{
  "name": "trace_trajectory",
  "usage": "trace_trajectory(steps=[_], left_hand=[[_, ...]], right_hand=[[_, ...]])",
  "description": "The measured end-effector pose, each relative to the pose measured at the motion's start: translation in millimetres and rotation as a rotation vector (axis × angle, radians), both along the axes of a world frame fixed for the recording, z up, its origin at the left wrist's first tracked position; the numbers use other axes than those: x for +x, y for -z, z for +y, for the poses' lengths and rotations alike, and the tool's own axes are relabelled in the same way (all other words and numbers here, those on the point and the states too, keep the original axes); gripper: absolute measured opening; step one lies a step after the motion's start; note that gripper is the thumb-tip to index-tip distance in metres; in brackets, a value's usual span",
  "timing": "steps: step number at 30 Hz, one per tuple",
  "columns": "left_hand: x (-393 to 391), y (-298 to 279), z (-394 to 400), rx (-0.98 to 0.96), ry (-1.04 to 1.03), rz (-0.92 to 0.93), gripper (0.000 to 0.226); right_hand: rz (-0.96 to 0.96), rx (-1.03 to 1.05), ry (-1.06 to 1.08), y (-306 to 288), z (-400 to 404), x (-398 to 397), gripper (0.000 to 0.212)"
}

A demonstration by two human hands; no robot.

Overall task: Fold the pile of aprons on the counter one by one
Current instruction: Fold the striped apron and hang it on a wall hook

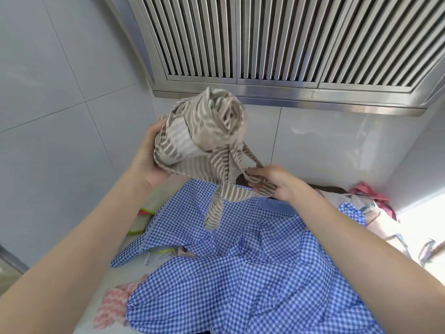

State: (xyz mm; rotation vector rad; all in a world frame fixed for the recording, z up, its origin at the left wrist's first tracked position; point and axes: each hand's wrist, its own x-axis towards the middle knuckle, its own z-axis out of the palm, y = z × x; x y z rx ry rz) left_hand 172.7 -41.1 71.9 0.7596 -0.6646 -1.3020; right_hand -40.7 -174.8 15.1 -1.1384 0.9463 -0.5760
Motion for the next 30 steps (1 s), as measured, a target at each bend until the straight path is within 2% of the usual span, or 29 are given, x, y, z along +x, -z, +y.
trace_trajectory(steps=[2, 4, 5, 6, 8, 9, 10, 11, 12, 14, 16, 18, 21, 23, 25, 28, 29, 30], left_hand=[[-3.2, -2.9, -7.4, 0.113, -0.118, 0.03, 0.028], [-4.4, -4.1, -13.7, 0.17, -0.189, 0.015, 0.034], [-3.2, -1.8, -16.1, 0.188, -0.215, 0.013, 0.037], [-4.2, -1.1, -16.4, 0.21, -0.222, 0.026, 0.038], [-4.0, 4.8, -19.1, 0.28, -0.275, 0.032, 0.04], [-5.6, 7.9, -20.4, 0.323, -0.331, 0.015, 0.044], [-7.8, 10.5, -21.4, 0.355, -0.401, 0.003, 0.047], [-10.5, 14.2, -22.5, 0.353, -0.493, -0.008, 0.047], [-14.0, 16.0, -23.2, 0.331, -0.572, -0.014, 0.042], [-19.7, 19.1, -24.9, 0.295, -0.648, -0.036, 0.035], [-22.7, 22.0, -26.1, 0.292, -0.673, -0.077, 0.032], [-23.2, 26.5, -27.4, 0.303, -0.671, -0.12, 0.027], [-25.1, 32.7, -26.4, 0.305, -0.619, -0.245, 0.028], [-25.2, 31.1, -22.6, 0.311, -0.571, -0.384, 0.025], [-23.2, 25.8, -18.9, 0.291, -0.54, -0.45, 0.021], [-22.1, 23.2, -15.7, 0.27, -0.546, -0.466, 0.021], [-21.8, 23.5, -15.8, 0.276, -0.566, -0.441, 0.02], [-21.0, 23.9, -16.5, 0.285, -0.598, -0.397, 0.02]], right_hand=[[-0.161, 0.017, 0.088, 1.3, 1.6, 5.9, 0.006], [-0.226, -0.046, 0.141, -0.2, 4.0, 10.1, 0.005], [-0.177, -0.134, 0.135, -2.1, 6.7, 11.8, 0.003], [-0.063, -0.271, 0.102, -3.7, 8.6, 12.8, 0.012], [0.227, -0.65, -0.029, -9.6, 16.1, 15.7, 0.029], [0.315, -0.811, -0.095, -13.6, 21.6, 20.1, 0.025], [0.314, -0.862, -0.14, -18.7, 27.3, 25.2, 0.015], [0.238, -0.794, -0.182, -25.9, 34.8, 28.5, 0.004], [0.116, -0.654, -0.222, -32.9, 40.7, 31.3, 0.005], [-0.14, -0.399, -0.255, -39.5, 44.2, 34.2, 0.016], [-0.22, -0.332, -0.219, -44.5, 42.4, 33.6, 0.022], [-0.096, -0.455, -0.243, -51.5, 40.7, 33.8, 0.021], [0.306, -0.786, -0.419, -67.1, 33.6, 29.5, 0.017], [0.423, -0.854, -0.488, -78.9, 27.1, 20.6, 0.017], [0.454, -0.925, -0.46, -86.1, 19.2, 12.4, 0.017], [0.458, -1.073, -0.255, -80.4, 9.8, 9.0, 0.017], [0.4, -1.032, -0.145, -73.5, 7.3, 10.7, 0.015], [0.298, -0.899, -0.033, -68.1, 8.0, 12.7, 0.011]])
